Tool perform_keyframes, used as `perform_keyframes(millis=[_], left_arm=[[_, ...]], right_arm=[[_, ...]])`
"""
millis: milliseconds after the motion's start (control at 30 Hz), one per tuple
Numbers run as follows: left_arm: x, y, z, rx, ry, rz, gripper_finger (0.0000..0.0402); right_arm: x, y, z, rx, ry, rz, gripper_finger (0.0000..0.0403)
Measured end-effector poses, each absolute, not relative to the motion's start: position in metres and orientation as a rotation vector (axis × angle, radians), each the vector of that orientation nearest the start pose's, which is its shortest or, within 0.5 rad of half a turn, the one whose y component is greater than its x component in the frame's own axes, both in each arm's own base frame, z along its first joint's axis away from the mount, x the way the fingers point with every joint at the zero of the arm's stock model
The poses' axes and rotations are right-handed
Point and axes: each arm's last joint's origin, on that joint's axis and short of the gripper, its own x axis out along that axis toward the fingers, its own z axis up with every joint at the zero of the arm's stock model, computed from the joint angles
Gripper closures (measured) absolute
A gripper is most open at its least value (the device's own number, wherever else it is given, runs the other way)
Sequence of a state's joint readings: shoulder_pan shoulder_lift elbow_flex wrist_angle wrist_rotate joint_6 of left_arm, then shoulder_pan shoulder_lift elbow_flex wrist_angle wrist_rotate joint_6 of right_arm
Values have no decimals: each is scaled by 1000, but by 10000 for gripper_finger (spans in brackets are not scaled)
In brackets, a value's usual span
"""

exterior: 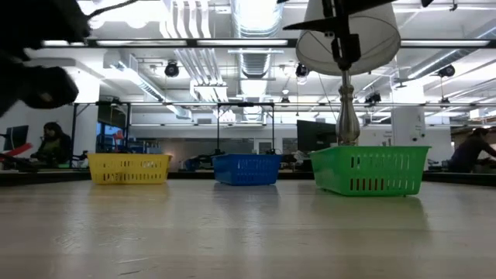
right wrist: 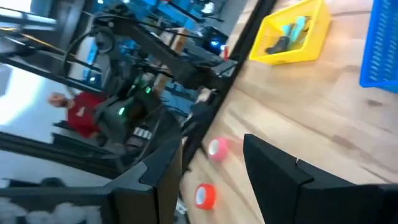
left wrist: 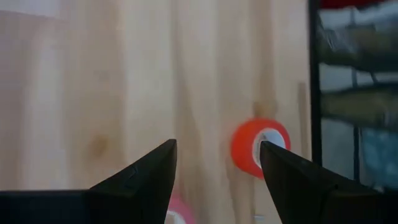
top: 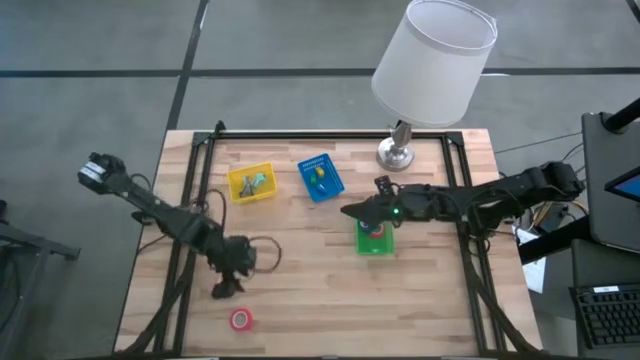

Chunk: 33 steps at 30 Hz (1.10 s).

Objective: Pick and place Stapler, Stapler remover, tape
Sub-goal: Put the orange tape into the green bin

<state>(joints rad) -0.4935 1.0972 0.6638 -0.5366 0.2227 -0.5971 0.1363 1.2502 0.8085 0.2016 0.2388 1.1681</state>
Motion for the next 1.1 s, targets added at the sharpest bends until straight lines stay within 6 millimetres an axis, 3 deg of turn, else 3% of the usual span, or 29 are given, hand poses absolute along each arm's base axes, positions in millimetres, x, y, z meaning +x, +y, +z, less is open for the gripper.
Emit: perform_keyframes(millis=[133,367,833,967,1100], left_arm=[[170,-124,201,-314,1100,-441,168],[174,-150,179,-271,1145,-437,168],[188,-173,144,-200,1276,-465,170],[190,-172,140,-223,1292,-410,205],[191,-170,144,-242,1276,-421,282]], right_arm=[[284,30,279,1099,184,-259,236],[296,30,281,1082,178,-280,236],[301,30,283,1082,172,-285,236],[300,30,285,1086,167,-283,236],[300,30,285,1086,167,-284,236]])
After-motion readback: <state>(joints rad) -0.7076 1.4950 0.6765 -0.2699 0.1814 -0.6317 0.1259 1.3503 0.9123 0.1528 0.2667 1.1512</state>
